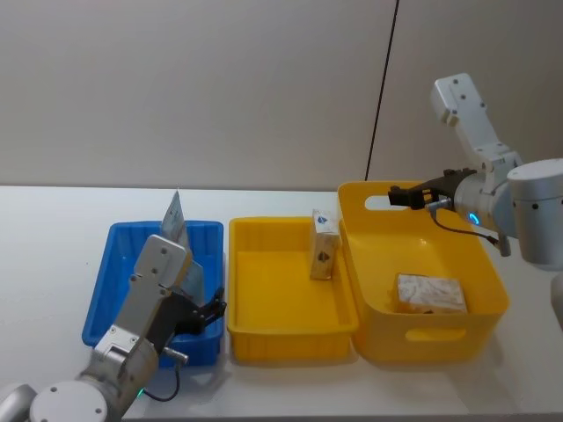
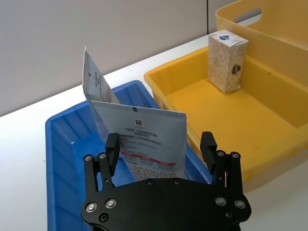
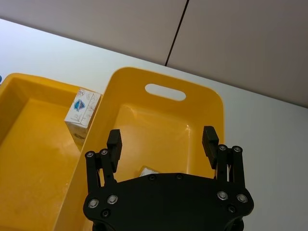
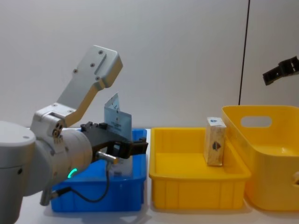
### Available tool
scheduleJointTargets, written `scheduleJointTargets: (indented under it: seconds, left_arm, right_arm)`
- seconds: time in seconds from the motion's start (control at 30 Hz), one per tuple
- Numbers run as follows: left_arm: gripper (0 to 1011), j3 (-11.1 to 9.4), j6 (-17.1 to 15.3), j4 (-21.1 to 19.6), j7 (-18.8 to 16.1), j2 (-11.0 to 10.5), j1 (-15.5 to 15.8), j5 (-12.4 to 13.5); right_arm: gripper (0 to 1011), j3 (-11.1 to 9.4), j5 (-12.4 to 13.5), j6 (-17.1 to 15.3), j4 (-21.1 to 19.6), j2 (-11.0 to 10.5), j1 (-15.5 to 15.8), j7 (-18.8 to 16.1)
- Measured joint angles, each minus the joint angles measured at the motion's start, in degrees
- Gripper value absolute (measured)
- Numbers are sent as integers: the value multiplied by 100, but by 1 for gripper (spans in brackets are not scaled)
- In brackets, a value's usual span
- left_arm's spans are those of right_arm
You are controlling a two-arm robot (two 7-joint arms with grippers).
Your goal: Bimanual collaborative sorting of washing and personal care products
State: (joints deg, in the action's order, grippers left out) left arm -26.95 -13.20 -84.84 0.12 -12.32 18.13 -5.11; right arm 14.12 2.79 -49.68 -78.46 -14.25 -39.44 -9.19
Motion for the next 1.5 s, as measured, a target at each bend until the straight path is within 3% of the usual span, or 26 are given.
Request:
scheduleJointTargets:
  seconds: [0.4, 0.67, 1.13, 1.5]
  left_arm:
    - [1001, -10, 8, 168, 170, 100, 126, -15]
    - [1001, -49, -50, 210, 195, 101, 179, 108]
    - [1001, -97, -72, 291, -2, 89, 258, 469]
    - [1001, -26, 76, 440, -103, 210, 298, 535]
  right_arm:
    - [1003, 0, 0, 0, 0, 0, 0, 0]
    - [1003, 0, 0, 0, 0, 0, 0, 0]
    - [1003, 0, 0, 0, 0, 0, 0, 0]
    - [1004, 0, 0, 0, 0, 0, 0, 0]
